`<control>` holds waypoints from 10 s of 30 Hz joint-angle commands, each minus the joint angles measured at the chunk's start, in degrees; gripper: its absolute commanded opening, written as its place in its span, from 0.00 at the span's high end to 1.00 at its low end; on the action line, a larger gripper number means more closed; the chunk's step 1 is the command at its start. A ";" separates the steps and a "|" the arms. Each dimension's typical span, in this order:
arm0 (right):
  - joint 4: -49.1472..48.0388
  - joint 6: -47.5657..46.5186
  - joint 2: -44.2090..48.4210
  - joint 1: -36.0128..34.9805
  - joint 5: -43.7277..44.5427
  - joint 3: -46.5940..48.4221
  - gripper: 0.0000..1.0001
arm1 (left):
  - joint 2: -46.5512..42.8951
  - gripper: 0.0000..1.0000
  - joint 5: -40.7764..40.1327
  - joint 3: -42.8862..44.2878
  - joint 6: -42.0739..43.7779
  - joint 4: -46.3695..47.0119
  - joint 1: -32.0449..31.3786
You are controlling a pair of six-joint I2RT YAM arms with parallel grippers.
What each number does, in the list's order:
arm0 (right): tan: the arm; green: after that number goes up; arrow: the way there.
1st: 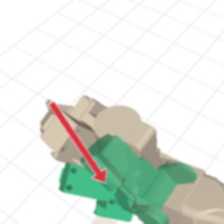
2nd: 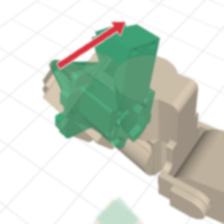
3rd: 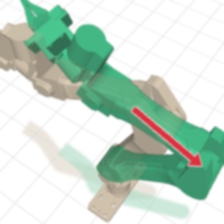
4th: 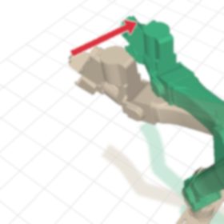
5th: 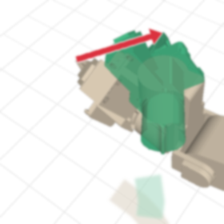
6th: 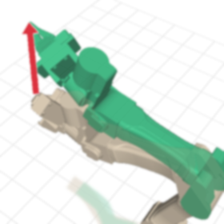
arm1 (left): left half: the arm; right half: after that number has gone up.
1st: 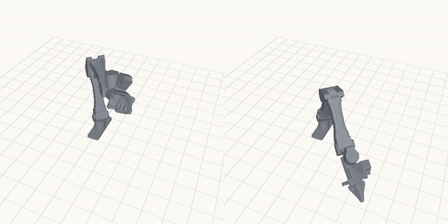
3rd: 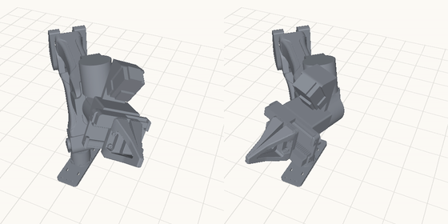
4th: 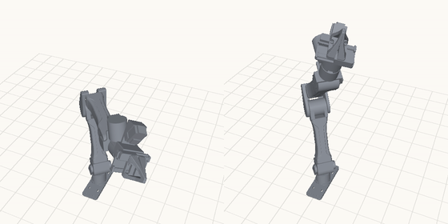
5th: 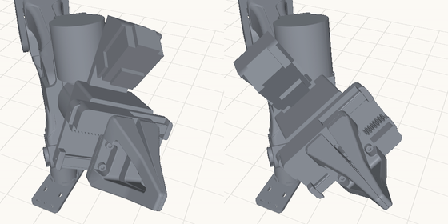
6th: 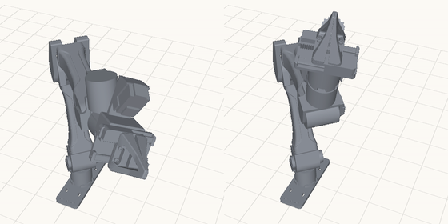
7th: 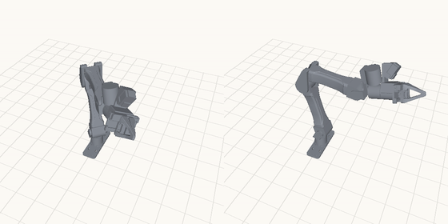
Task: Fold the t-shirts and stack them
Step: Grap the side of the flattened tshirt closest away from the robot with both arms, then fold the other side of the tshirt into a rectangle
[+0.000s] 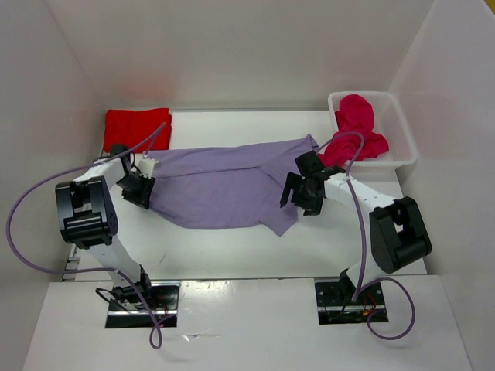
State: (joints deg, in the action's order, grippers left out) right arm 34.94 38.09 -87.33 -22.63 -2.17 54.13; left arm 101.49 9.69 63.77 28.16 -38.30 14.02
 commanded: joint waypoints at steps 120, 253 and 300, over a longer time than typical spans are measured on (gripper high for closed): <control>-0.07 7.96 -2.17 -4.87 4.10 -3.59 1.00 | -14.31 1.00 -15.93 -5.77 -3.55 -10.47 -4.62; 6.54 -13.03 -27.80 14.20 -2.40 42.37 1.00 | 9.24 1.00 -12.24 19.64 -1.88 -20.68 -2.33; -4.36 -0.29 -11.82 16.83 1.82 -0.42 1.00 | 3.62 0.99 -8.29 0.93 -6.89 -8.20 1.62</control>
State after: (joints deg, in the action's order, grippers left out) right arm 28.91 35.88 -99.72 -7.62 -1.19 58.50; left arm 104.42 1.19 65.58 22.11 -49.01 15.88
